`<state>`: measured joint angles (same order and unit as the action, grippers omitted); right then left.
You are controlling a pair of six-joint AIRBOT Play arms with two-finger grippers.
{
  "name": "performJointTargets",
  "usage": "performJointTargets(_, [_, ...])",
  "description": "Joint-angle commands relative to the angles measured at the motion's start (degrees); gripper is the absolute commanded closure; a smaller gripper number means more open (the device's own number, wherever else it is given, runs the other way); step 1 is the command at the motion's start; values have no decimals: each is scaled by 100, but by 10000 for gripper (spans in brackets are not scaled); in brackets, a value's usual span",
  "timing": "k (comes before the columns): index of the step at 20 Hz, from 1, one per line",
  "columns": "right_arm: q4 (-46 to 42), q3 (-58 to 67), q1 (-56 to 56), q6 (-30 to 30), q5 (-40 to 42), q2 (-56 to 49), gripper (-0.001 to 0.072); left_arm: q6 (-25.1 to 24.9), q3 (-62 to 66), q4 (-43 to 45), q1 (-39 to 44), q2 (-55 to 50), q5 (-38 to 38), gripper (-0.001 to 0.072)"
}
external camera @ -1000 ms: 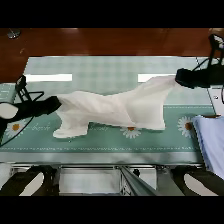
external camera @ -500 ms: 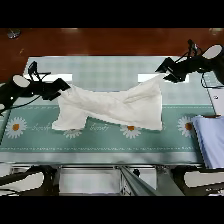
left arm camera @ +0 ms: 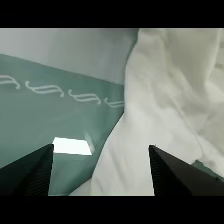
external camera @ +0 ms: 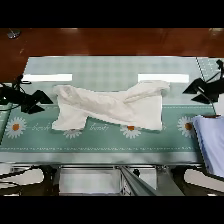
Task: Fold the shirts.
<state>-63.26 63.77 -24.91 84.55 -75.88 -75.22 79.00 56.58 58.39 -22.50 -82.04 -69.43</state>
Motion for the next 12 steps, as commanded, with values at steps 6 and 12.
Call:
performJointTargets(6, [706,-2702,-249,-621,503,1353,82,-654,-595,-1067,885,-389,498,10])
performJointTargets(12, [35,-2761,188,-332,214,1349,82,-1093,-551,-1360,1145,-387,302,671])
